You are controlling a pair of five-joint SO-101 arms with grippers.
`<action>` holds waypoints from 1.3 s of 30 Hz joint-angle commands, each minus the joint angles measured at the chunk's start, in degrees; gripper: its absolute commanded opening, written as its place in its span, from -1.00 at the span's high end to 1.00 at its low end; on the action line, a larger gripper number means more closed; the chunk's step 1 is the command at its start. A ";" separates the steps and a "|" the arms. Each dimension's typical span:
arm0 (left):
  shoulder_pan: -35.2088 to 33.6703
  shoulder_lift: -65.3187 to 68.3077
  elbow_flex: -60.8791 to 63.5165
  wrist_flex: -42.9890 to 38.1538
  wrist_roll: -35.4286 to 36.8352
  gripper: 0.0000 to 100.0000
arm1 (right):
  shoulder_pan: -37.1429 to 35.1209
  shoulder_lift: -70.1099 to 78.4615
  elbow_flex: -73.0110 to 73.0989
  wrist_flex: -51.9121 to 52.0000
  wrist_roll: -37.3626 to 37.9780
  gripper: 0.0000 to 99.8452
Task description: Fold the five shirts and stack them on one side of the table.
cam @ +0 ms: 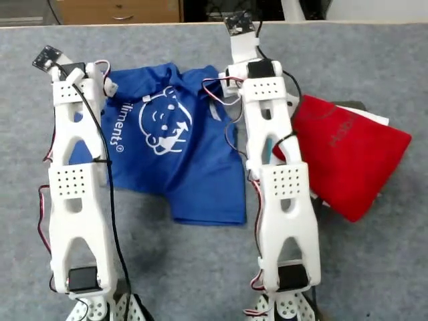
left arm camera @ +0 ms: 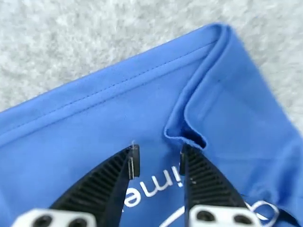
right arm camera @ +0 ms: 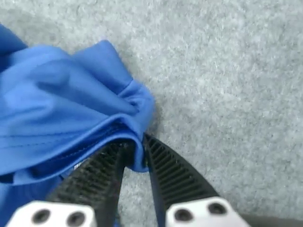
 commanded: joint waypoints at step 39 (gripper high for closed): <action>0.66 9.05 -12.53 -4.48 -1.23 0.94 | 0.88 -1.01 -2.51 -1.05 0.35 0.97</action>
